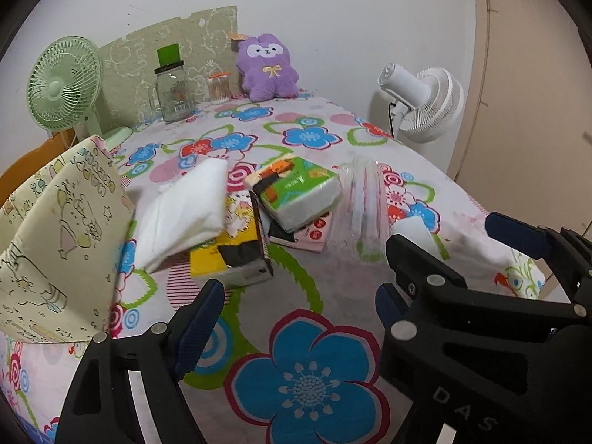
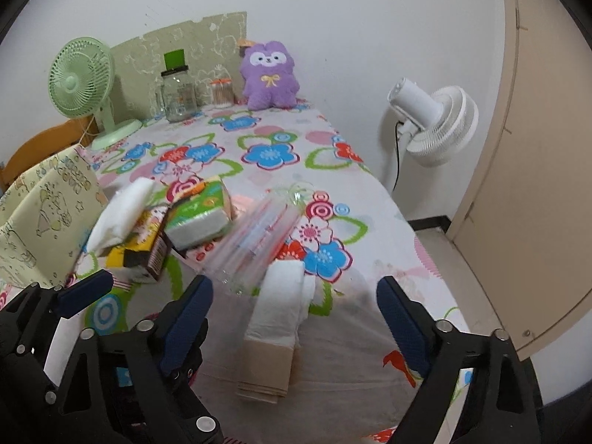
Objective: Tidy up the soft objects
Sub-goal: 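Grasp the white-and-beige folded item with the right gripper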
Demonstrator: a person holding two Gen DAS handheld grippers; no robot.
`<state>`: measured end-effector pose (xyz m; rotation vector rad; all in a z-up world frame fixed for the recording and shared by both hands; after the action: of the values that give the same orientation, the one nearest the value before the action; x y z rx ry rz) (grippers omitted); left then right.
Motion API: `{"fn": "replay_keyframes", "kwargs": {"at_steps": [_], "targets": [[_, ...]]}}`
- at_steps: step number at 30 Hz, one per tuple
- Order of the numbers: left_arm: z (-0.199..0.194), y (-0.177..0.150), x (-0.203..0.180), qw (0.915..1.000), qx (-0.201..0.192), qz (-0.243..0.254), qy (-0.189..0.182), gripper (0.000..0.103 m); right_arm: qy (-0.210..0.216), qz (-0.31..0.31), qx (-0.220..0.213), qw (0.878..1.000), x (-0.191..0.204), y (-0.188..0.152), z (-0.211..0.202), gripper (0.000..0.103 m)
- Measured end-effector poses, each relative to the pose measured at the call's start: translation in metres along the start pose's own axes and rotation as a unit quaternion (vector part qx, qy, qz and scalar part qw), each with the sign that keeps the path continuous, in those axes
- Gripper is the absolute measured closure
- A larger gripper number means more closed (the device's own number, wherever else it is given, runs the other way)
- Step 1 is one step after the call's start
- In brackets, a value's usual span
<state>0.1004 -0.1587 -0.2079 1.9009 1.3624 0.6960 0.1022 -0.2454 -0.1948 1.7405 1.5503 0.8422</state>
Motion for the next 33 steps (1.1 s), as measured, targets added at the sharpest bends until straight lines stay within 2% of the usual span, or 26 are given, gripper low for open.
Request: {"fn": "replay_keyframes", "kwargs": {"at_steps": [5, 7, 11, 14, 15, 19, 33], "targets": [[0.006, -0.005, -0.007, 0.9999, 0.012, 0.010, 0.003, 0.019, 0.003, 0.008, 0.021, 1.000, -0.003, -0.009, 0.011, 0.023], [0.007, -0.007, -0.009, 0.9998, 0.015, 0.015, 0.003, 0.019, 0.007, 0.013, 0.036, 0.999, -0.003, -0.013, 0.017, 0.032], [0.007, -0.005, -0.010, 0.9997, 0.013, 0.019, 0.007, 0.019, 0.015, 0.023, 0.044, 0.999, -0.002, -0.016, 0.022, 0.034], [0.008, -0.003, -0.011, 0.9996, 0.011, 0.025, 0.011, 0.019, 0.016, 0.022, 0.048, 0.998, -0.002, -0.016, 0.023, 0.051], [0.009, -0.003, -0.012, 0.9995, 0.011, 0.027, 0.011, 0.019, 0.016, 0.020, 0.049, 0.998, -0.002, -0.016, 0.024, 0.059], [0.012, 0.000, -0.016, 0.9994, 0.009, 0.032, 0.009, 0.020, 0.022, 0.018, 0.050, 0.998, -0.003, -0.015, 0.024, 0.074], [0.019, 0.025, -0.038, 0.9990, -0.008, 0.044, -0.009, 0.021, 0.007, 0.038, 0.031, 0.999, -0.028, 0.004, 0.023, 0.076]]}}
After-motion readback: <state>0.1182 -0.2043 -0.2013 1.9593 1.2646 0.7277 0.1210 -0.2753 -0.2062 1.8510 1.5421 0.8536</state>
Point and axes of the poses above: each gripper's, at about its wrist camera, not at the fingertips, and z roughly the way its jaws point, x to its left, y to its top, the point moved 8 cm from there along z, roughly the way its jaws point, and after that the axes turned 7 degrees about -x, right-handed, at the moved point
